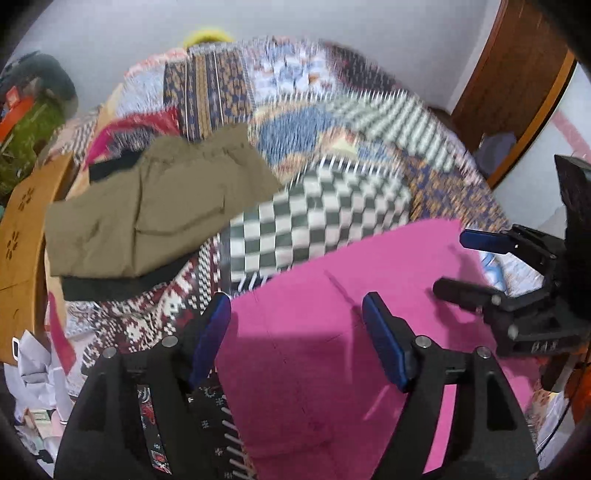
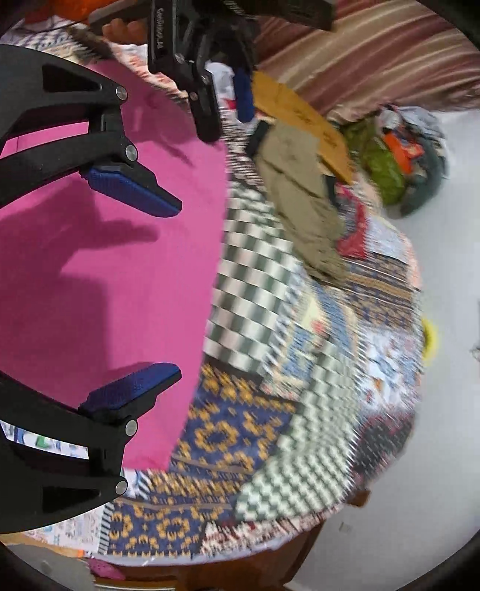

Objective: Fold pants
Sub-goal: 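Fold the pink pants edge over with both grippers and release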

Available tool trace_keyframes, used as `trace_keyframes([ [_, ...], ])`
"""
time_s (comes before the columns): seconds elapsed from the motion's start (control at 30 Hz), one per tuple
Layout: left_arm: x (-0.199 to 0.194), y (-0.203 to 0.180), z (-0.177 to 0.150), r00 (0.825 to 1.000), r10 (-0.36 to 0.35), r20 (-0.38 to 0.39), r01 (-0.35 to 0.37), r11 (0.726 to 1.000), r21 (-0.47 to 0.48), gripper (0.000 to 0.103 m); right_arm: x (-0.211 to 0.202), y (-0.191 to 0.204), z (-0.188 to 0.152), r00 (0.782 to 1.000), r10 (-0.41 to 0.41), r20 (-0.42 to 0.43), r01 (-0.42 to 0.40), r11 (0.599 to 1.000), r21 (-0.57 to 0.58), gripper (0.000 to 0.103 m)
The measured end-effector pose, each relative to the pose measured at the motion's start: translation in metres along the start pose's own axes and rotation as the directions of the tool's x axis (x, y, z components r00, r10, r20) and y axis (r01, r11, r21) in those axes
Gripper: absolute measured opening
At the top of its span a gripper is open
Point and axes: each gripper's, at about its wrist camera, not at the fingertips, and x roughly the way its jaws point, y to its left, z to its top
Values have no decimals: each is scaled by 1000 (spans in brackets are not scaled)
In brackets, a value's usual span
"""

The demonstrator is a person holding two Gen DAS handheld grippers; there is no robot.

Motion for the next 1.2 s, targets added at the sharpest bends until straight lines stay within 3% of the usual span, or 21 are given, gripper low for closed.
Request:
trace_keyframes([
  [0.1, 17, -2, -8, 999, 12, -41, -11, 1000, 20, 74, 23, 1, -11, 997, -2, -80, 1, 1000, -20, 78],
  [0.33, 6, -7, -28, 999, 43, -7, -43, 996, 76, 80, 13, -21, -37, 995, 64, -78, -58, 996, 73, 82],
  [0.77, -36, -14, -68, 990, 119, 79, -127, 987, 101, 85, -36, -25, -101, 999, -11, -37, 16, 992, 127, 83],
  [1.2, -65, -7, -107, 981, 168, 97, -174, 983, 56, 90, -75, -36, -152, 997, -80, -9, 80, 974, 212, 83],
])
